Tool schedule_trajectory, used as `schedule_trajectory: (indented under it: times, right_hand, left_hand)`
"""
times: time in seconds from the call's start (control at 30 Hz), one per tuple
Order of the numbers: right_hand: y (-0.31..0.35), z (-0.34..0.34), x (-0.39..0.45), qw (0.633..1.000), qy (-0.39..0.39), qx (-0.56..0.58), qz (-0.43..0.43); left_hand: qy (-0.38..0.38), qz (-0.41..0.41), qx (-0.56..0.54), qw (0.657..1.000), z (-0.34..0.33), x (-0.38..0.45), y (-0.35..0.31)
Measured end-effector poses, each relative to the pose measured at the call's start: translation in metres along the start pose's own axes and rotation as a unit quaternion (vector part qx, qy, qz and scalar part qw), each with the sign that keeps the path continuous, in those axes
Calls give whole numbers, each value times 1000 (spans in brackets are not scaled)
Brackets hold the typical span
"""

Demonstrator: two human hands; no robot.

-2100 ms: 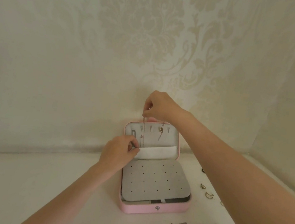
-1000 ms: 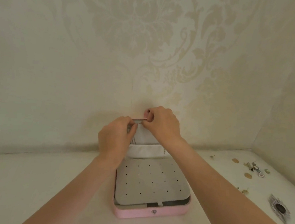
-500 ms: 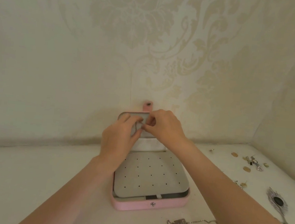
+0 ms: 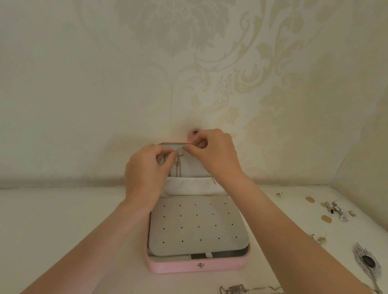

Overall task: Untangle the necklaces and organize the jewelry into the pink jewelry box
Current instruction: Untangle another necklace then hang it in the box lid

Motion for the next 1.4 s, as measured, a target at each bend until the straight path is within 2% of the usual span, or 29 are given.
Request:
schedule_trajectory:
  times: [0.17,0.37,0.63,0.73,0.83,0.97,1.03,1.17,1.27,1.4]
  right_hand:
    - [0,-7,-3,998,-47,-31,-35]
    - [-4,-11,0,992,-51,-67,-89]
    - [-18,-1,-4,990,37,-91,-98]
    - [-25,13,-7,982,83,-132,-106]
    - [-27,37,-7,979,95,-145,-111]
    - [-15,62,-5,985,91,-117,-88]
    - [-6,66,-5,991,84,-63,-84]
    - [7,58,-3,990,91,39,-96]
    - [10,39,-3,988,104,47,-100]
    - [8,13,-6,989,112,17,-91]
  left_hand:
    - [-6,-14,91,996,1,3,-3]
    - [-8,-40,151,988,-2,5,-8]
    - [8,-62,168,984,-1,3,-7]
    - [12,-71,163,984,0,2,-8]
    - [22,-62,163,984,-1,2,-8]
    - [36,-50,160,985,1,1,-9]
    - [45,-57,153,986,4,-1,-10]
    - [135,-76,163,974,9,-15,-8]
    - [194,-89,181,960,8,-22,-7]
    - [194,-72,155,966,6,-22,-4]
Point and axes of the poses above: each hand's wrist, its own x-axis towards the middle knuckle, its own z-axis out of the back of the hand, y = z × x, the point moved 3 cm from there along x, towards the middle knuckle, and after that the axes turned 5 degrees about -z, right-handed, at the moved point
